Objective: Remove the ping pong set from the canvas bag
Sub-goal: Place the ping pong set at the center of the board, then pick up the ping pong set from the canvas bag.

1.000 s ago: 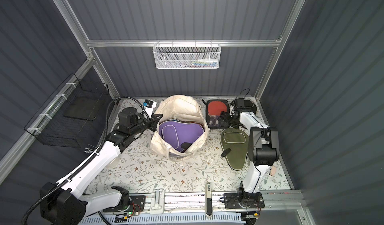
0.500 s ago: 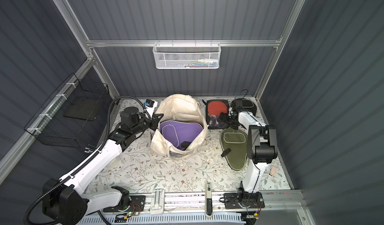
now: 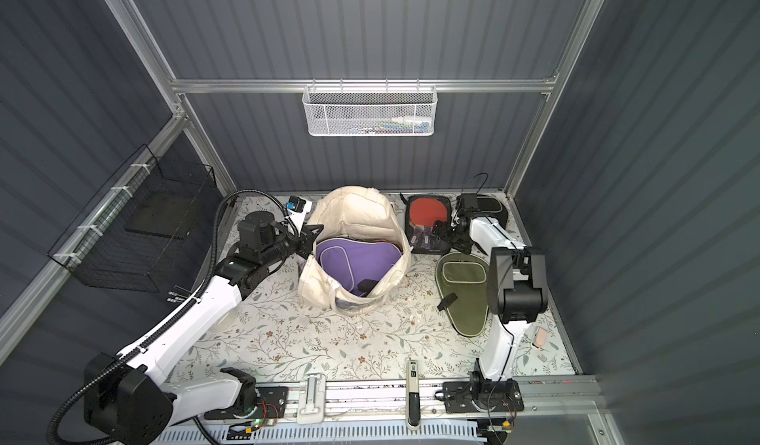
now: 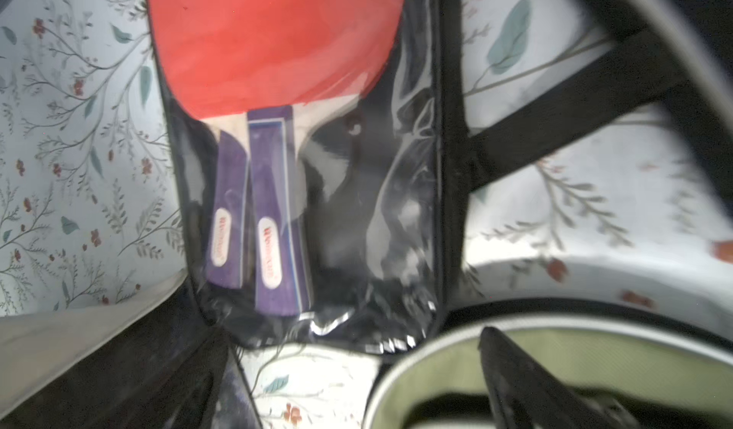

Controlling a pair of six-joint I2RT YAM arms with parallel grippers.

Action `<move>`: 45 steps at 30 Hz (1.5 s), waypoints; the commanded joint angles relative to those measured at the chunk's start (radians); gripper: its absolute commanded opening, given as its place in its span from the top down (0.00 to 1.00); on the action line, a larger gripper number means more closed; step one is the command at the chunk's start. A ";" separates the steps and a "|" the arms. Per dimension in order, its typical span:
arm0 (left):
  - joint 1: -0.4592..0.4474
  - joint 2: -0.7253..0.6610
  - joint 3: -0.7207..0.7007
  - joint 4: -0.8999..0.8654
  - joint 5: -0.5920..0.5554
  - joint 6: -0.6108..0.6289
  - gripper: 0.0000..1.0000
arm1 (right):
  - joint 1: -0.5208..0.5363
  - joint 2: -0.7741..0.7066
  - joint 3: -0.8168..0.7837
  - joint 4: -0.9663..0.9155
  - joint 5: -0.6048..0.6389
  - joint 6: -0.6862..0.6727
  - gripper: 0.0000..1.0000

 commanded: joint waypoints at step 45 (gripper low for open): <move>-0.003 -0.161 0.070 0.000 0.088 0.000 1.00 | 0.828 -0.391 0.079 -0.157 0.061 -0.421 0.01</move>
